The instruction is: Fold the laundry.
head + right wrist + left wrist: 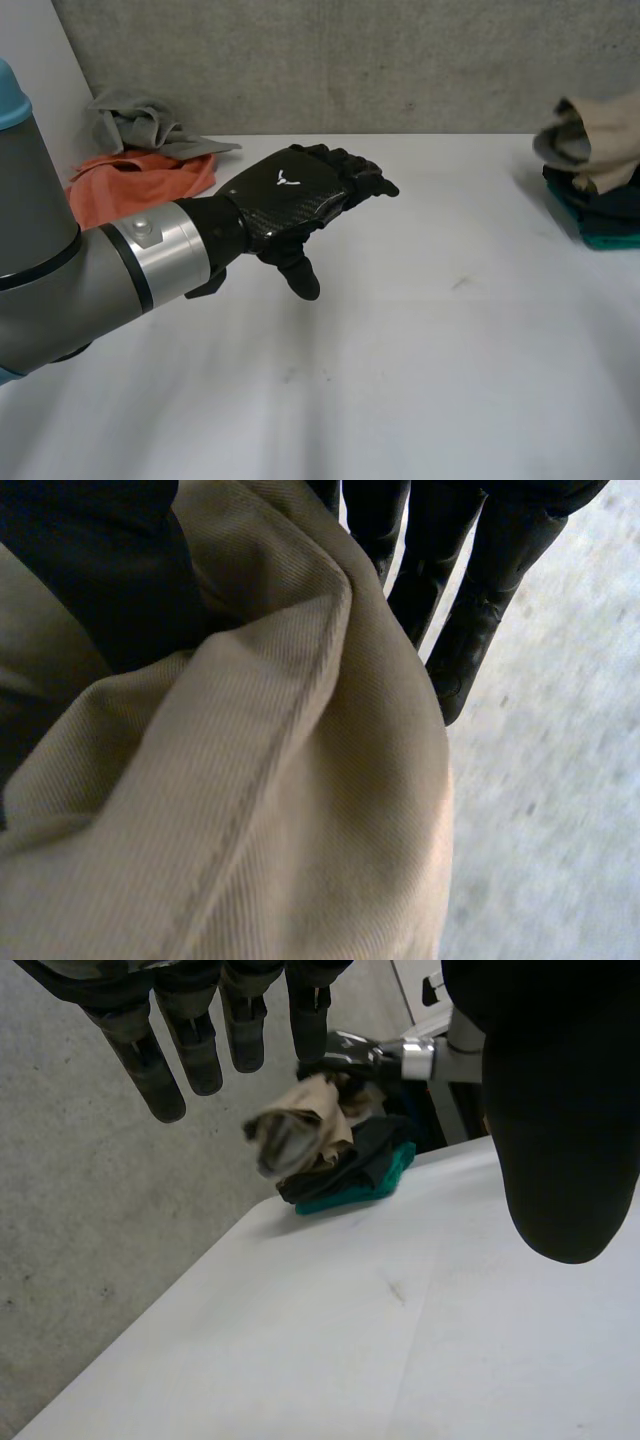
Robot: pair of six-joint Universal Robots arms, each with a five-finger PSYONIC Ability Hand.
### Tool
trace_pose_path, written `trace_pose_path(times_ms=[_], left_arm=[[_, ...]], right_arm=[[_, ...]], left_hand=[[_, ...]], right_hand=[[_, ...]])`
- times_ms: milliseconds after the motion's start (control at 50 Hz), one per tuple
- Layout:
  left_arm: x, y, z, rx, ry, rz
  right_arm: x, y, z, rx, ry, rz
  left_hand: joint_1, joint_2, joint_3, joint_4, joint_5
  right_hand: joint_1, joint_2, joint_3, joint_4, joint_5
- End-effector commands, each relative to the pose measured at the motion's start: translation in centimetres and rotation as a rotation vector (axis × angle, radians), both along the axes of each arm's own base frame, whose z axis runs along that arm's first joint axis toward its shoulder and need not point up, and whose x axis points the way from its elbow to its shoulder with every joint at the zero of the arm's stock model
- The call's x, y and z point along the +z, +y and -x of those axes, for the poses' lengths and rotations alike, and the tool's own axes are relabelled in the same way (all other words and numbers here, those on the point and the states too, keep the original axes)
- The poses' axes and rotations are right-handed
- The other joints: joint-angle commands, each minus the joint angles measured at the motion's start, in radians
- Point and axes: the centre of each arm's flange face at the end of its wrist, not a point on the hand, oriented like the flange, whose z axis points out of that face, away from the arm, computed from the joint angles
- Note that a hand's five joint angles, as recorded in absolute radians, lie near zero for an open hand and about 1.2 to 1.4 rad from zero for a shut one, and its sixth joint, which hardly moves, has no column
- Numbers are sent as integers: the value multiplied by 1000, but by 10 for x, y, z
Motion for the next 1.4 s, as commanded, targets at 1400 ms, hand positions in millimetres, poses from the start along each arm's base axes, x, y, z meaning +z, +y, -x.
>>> trace_pose_path(times_ms=[1400], left_arm=[[9, -239, -149, 804, 225, 374]], right_arm=[[16, 332, -293, 225, 339, -360]], left_hand=[[55, 49, 43, 46, 31]], right_hand=[[-722, -986, -983, -1017, -880]])
